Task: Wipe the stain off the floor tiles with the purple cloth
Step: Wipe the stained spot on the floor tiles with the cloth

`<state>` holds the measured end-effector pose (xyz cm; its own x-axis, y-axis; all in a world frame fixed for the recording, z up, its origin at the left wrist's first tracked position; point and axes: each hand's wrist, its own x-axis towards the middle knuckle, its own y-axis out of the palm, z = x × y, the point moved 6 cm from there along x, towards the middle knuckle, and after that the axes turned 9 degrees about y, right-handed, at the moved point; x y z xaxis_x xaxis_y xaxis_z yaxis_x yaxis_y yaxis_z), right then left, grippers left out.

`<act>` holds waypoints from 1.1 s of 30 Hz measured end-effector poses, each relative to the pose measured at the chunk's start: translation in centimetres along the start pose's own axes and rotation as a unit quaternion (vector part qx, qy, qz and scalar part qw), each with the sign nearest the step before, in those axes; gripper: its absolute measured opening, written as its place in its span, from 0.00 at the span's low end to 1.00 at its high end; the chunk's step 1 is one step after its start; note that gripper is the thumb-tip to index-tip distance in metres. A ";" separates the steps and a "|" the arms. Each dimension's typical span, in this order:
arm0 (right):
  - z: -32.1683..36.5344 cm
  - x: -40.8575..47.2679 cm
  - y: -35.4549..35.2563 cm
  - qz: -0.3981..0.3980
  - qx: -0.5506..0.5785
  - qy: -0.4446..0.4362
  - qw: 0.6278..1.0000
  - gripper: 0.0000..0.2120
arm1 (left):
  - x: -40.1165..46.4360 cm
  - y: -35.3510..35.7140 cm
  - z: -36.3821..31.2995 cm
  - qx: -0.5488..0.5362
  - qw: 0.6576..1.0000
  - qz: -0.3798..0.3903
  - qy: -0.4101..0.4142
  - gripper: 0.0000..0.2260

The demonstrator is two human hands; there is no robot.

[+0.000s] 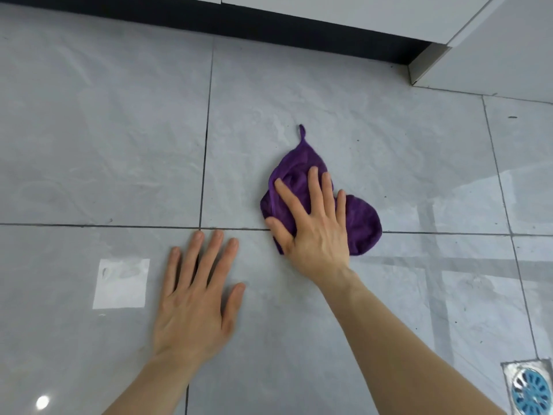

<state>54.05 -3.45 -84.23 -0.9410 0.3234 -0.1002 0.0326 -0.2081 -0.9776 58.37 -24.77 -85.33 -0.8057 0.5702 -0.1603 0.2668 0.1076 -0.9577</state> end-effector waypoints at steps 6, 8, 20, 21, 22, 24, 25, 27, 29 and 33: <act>-0.3 0.7 0.2 -0.038 -0.002 0.052 0.998 0.28 | -0.1 -0.1 0.1 0.000 1.000 0.004 -0.003 0.31; -0.5 0.7 0.2 -0.047 0.003 0.077 0.996 0.28 | -0.1 -0.1 0.1 -0.002 1.000 0.004 -0.002 0.31; -1.6 -4.1 0.0 -0.087 0.092 0.116 0.985 0.22 | -0.1 -0.3 0.0 -0.004 1.000 -0.012 0.001 0.31; -1.7 -5.2 0.0 -0.084 0.098 0.109 0.986 0.21 | -0.1 -0.3 -0.1 -0.003 1.000 -0.013 0.001 0.31; -1.7 -6.2 0.0 -0.081 0.103 0.103 0.986 0.21 | -0.1 -0.4 -0.1 -0.002 1.000 -0.017 0.000 0.31; -1.8 -7.9 0.4 -0.069 0.100 0.096 0.988 0.22 | 0.1 -0.3 0.0 0.003 1.000 -0.016 0.000 0.31; -1.7 -8.8 0.7 -0.064 0.096 0.094 0.989 0.23 | 0.1 -0.3 0.1 0.003 1.000 -0.015 -0.001 0.31; -2.1 -11.4 0.2 -0.076 0.095 0.082 0.989 0.23 | -0.2 -0.7 -0.9 0.012 0.999 -0.034 0.005 0.31; -1.4 -12.9 0.7 -0.072 0.070 0.057 0.993 0.24 | -0.1 -0.6 -0.4 0.013 1.000 -0.025 -0.001 0.31; -1.6 -15.1 -0.2 -0.067 0.069 0.045 0.994 0.31 | -0.9 -0.2 -1.3 0.013 1.000 -0.026 0.005 0.31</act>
<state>68.79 -6.82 -82.83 -0.8997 0.4366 0.0061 -0.1429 -0.2812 -0.9490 59.69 -24.24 -84.74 -0.8127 0.5725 -0.1089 0.2116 0.1159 -0.9705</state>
